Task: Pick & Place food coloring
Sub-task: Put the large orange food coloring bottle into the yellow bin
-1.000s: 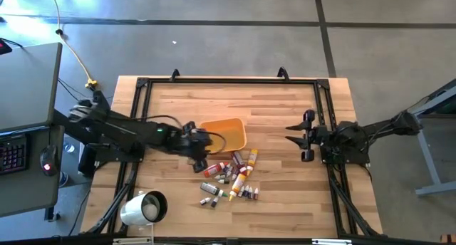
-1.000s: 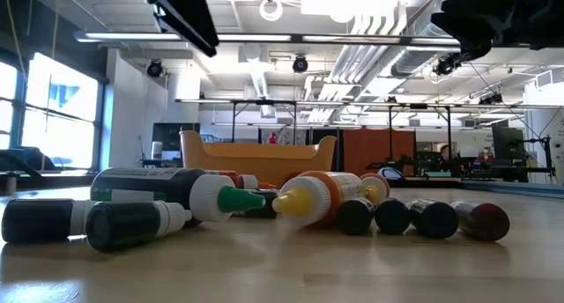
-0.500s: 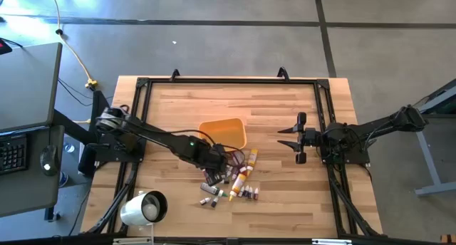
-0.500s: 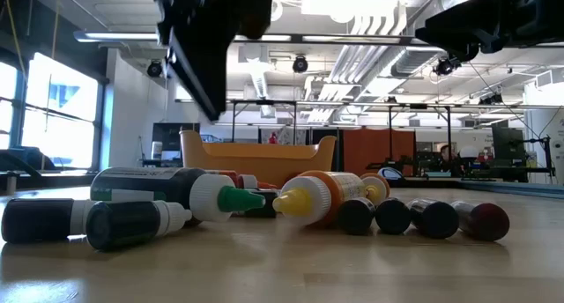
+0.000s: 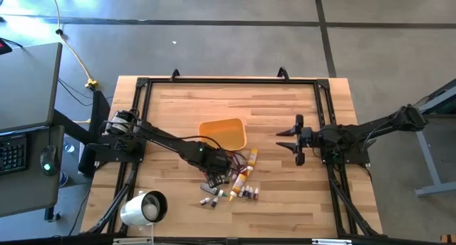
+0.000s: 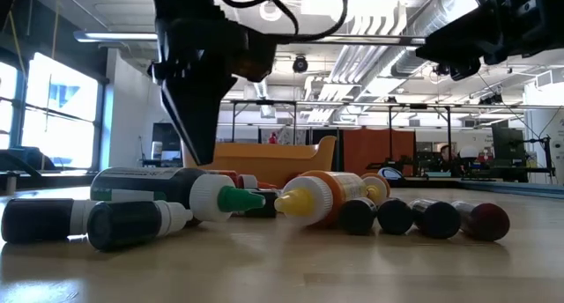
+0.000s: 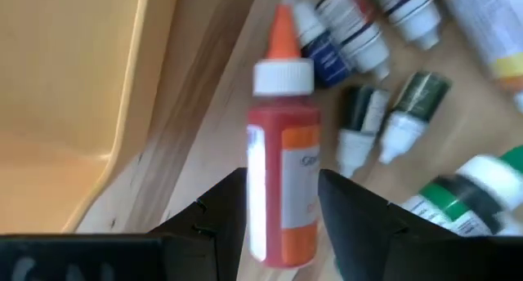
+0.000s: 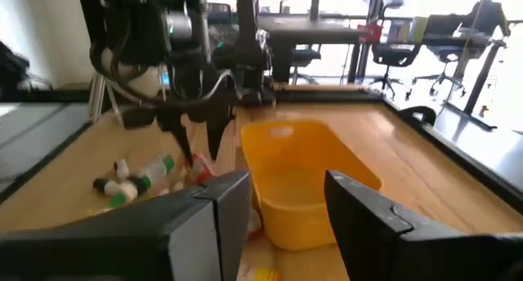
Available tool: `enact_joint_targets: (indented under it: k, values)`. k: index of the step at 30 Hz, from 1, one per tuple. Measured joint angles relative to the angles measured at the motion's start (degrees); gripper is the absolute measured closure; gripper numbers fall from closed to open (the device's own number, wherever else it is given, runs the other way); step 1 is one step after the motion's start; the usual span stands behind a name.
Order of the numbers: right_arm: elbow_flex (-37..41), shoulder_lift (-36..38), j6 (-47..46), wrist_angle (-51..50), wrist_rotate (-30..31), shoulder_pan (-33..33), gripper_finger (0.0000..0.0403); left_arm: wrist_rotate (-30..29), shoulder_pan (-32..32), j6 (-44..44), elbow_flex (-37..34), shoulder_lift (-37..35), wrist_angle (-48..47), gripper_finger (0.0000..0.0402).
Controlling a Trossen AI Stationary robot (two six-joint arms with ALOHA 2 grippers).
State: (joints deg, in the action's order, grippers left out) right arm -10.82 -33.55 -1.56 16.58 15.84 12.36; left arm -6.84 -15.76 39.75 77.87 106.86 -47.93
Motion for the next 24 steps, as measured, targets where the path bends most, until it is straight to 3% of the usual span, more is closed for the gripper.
enact_joint_targets:
  k: [10,24]
  values:
    - [0.01,-2.01,-2.59,0.44,-0.13,0.05,0.0252,-0.04,-0.01,-0.44,0.34,4.45,2.51,0.0252]
    - [0.01,-2.46,-2.54,0.47,-0.13,0.07,0.0252,-0.3,-0.01,-1.53,0.22,4.82,3.85,0.0252]
